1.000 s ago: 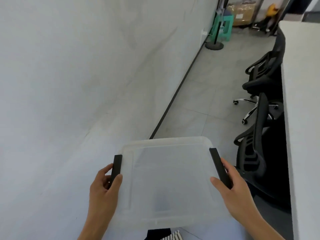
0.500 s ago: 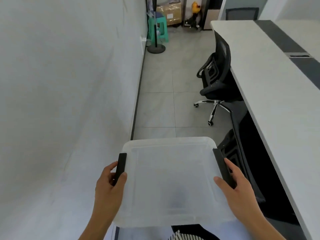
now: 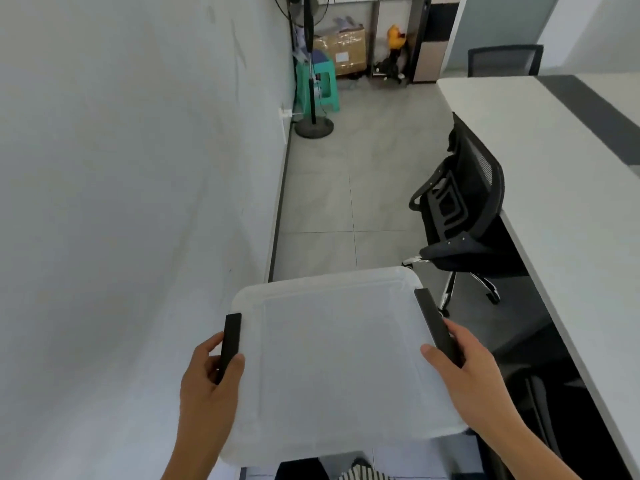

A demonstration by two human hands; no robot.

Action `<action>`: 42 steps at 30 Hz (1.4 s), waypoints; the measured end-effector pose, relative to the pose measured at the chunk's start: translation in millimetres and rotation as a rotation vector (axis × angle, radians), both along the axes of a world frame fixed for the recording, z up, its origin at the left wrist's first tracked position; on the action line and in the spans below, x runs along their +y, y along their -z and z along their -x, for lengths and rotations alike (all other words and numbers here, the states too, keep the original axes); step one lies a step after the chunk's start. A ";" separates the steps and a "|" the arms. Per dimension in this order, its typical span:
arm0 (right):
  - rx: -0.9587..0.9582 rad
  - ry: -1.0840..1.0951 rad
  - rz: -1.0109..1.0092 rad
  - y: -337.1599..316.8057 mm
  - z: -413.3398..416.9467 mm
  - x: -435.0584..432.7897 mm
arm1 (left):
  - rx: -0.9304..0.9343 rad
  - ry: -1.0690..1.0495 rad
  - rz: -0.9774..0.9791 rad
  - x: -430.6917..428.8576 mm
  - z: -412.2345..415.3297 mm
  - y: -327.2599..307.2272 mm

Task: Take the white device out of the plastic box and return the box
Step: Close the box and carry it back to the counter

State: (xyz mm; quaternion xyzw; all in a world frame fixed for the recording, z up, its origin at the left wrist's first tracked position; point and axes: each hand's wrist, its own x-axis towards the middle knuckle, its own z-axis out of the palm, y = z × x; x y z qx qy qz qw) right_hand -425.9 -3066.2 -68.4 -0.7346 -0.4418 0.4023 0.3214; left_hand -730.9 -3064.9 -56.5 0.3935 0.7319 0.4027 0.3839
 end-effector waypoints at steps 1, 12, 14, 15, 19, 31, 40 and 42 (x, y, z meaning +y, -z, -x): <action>-0.005 0.000 0.001 0.8 1.0 23.8 | -0.006 -0.005 -0.002 22.5 0.4 1.5; 0.017 0.177 -0.019 -0.9 6.8 284.1 | -0.067 0.104 -0.018 323.9 -0.8 8.3; 0.027 0.220 -0.036 -7.7 0.9 326.5 | -0.053 0.155 -0.015 380.1 -5.8 3.7; 0.035 0.242 -0.042 -9.5 -3.5 345.5 | -0.046 0.185 -0.009 406.4 -10.8 1.4; 0.051 0.331 -0.058 -8.6 -27.3 423.1 | -0.045 0.268 -0.022 506.4 -38.4 0.8; 0.040 0.326 -0.043 1.7 -131.3 730.2 | -0.005 0.292 -0.013 807.8 -143.7 2.5; 0.050 0.252 -0.041 -1.3 -173.2 942.9 | -0.041 0.207 0.013 1000.4 -178.9 9.3; 0.044 0.277 -0.033 2.7 -176.2 989.2 | -0.046 0.216 0.003 1052.1 -186.7 12.9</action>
